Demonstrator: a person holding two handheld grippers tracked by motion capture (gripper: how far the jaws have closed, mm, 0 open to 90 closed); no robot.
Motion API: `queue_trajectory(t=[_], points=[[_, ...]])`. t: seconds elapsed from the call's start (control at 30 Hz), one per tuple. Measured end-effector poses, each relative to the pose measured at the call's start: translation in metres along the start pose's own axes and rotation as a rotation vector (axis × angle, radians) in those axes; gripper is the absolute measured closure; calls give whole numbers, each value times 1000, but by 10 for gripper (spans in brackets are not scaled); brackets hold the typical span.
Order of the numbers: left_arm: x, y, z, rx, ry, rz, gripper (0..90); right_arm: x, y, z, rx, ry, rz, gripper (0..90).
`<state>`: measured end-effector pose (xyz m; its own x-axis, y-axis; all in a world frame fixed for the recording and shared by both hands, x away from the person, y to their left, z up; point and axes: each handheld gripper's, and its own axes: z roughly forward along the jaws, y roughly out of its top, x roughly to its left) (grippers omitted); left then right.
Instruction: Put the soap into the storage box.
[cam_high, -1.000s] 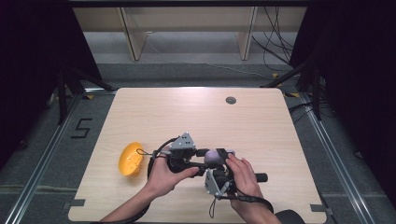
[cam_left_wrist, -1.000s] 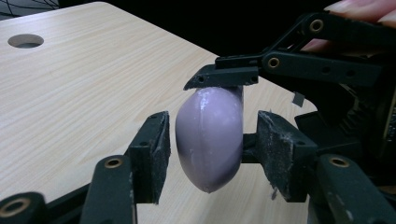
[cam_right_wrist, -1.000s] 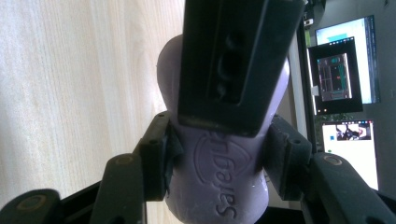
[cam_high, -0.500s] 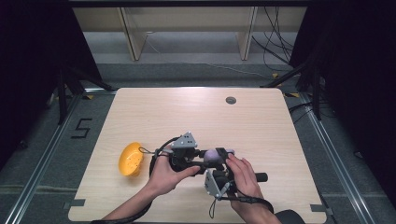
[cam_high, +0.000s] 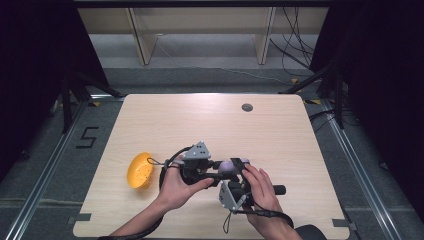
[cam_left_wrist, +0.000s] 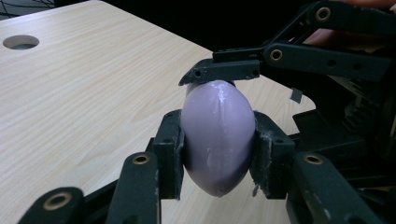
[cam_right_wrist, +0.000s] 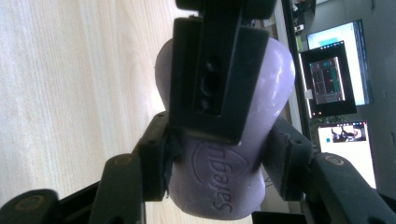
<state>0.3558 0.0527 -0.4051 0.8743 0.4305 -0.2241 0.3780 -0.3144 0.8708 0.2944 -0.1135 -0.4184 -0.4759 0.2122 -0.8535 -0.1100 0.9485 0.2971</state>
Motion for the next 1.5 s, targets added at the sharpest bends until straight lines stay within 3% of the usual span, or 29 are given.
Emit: queue_trajectory(t=[0.03, 0.07, 0.1, 0.13, 0.17, 0.23, 0.27, 0.4, 0.43, 0.47, 0.87, 0.97, 1.03, 1.13, 1.2, 1.23, 1.33, 1.47, 1.5], points=[[-1, 0, 0, 6, 16, 2, 589, -6, 0, 3, -32, -10, -83, 421], [-1, -1, 1, 9, 26, -4, 589, -6, 0, 3, -32, -10, -83, 421], [1, -2, 2, 1, 18, 2, 590, -1, -1, 1, 4, -4, 13, 376], [1, -2, 1, 6, 20, -9, 590, 0, -2, 1, 10, 2, 38, 359], [2, -2, 1, 2, 23, -7, 590, -1, -2, 2, 6, -3, 18, 345], [1, -3, 1, -6, 31, -19, 590, 0, -3, 2, 16, 1, 40, 335], [2, -2, 1, -9, 40, -6, 590, 1, -5, 2, 23, 6, 55, 321], [4, -2, -2, -11, 49, -4, 590, -2, -6, 1, 14, -3, 16, 311], [3, -2, -2, -15, 67, -15, 590, -2, -5, 1, 4, -2, 4, 310], [4, -1, -4, -5, 79, 0, 590, -3, -6, 1, -6, 0, -14, 309], [8, -3, -9, -15, 129, -2, 590, -4, -16, -4, -3, 0, 2, 322], [10, -3, -11, -22, 125, 0, 590, -4, -19, -5, -5, 0, 24, 331], [10, -2, -13, -23, 145, -9, 590, -5, -23, -7, -12, 23, 64, 362], [11, -2, -14, -26, 146, -10, 590, -6, -27, -7, -5, 15, 72, 375], [12, -3, -14, -26, 150, 0, 590, -5, -30, -8, -6, 28, 102, 386], [12, -3, -15, -29, 158, 0, 590, -4, -33, -9, -8, 39, 150, 390], [12, -4, -17, -22, 186, -5, 590, -2, -36, -10, 0, 42, 193, 399], [13, -4, -19, -26, 193, 4, 590, -2, -44, -10, 9, 37, 217, 411], [12, -4, -19, -35, 217, -7, 590, -2, -44, -10, 9, 37, 217, 411]])
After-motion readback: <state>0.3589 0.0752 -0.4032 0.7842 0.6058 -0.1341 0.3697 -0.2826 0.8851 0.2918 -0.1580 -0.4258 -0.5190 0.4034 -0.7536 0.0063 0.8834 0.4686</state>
